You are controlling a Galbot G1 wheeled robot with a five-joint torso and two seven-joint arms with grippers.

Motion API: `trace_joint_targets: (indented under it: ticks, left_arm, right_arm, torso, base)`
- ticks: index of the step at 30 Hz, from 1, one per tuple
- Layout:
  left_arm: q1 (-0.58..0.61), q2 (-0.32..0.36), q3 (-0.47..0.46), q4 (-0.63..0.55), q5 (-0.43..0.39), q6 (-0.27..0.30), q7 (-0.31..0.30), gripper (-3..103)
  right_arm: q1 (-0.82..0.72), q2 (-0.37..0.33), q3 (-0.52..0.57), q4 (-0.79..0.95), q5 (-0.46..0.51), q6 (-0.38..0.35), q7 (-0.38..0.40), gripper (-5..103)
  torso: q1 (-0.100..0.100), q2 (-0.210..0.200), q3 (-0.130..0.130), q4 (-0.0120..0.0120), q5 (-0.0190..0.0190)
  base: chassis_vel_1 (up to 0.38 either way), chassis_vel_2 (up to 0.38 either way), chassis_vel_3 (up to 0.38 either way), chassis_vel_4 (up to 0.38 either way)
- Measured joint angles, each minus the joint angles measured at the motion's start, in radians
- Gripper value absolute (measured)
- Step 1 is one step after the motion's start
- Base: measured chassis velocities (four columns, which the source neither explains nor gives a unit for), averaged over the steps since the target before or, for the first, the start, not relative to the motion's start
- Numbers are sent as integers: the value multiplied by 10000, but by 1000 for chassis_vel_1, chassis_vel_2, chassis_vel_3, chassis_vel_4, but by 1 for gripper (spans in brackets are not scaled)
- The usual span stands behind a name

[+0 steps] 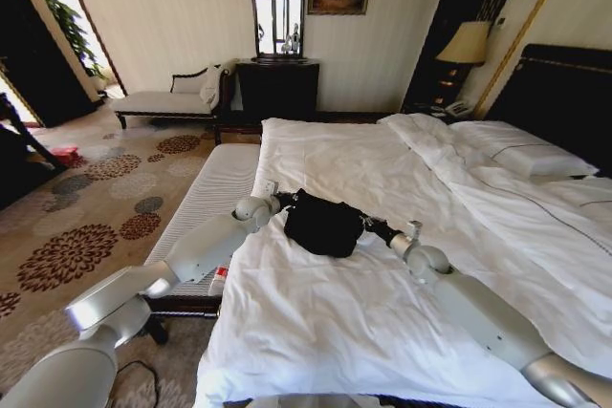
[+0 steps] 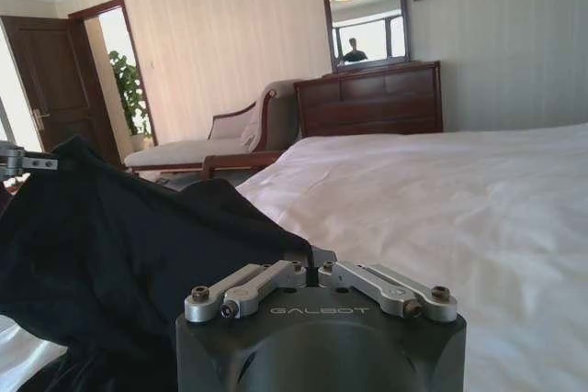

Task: Fold the clothes on the bed.

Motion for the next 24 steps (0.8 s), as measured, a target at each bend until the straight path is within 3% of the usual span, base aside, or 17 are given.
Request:
trace_joint_targets:
  ticks: [6, 7, 11, 19, 24]
  left_arm:
    - [-404, 318, 1, -958, -49, 90, -133, 1]
    - [-745, 511, 154, -1482, -119, 134, -192, 1]
    - [-1556, 823, 343, -2330, -425, 215, -314, 1]
    - [-3591, 685, 584, -3262, -1533, 483, -872, 1]
    - [-4714, 1172, 585, -3655, -2240, 593, -1063, 1]
  right_arm:
    - [-983, -726, 1710, 688, -284, 281, -88, 1]
    - [-1391, -1085, 2433, 1092, -319, 415, -112, 1]
    - [-1531, -1678, 3035, 1735, -333, 504, 7, 1]
    - [-114, -2580, 3125, 3071, 26, -146, 929, 1]
    - [888, -3413, 3309, 2912, 693, -249, 1151, 1]
  torso:
    - [-1, 0, 0, 0, 0]
    - [0, 0, 0, 0, -2]
    - [-1, 0, -1, 2, -1]
    - [0, 0, 0, 3, -3]
    - [0, 0, 0, 4, -1]
  base:
    - [0, 0, 0, 0]
    - [0, 0, 0, 0]
    - [0, 0, 0, 0]
    - [0, 0, 0, 0]
    - [0, 0, 0, 0]
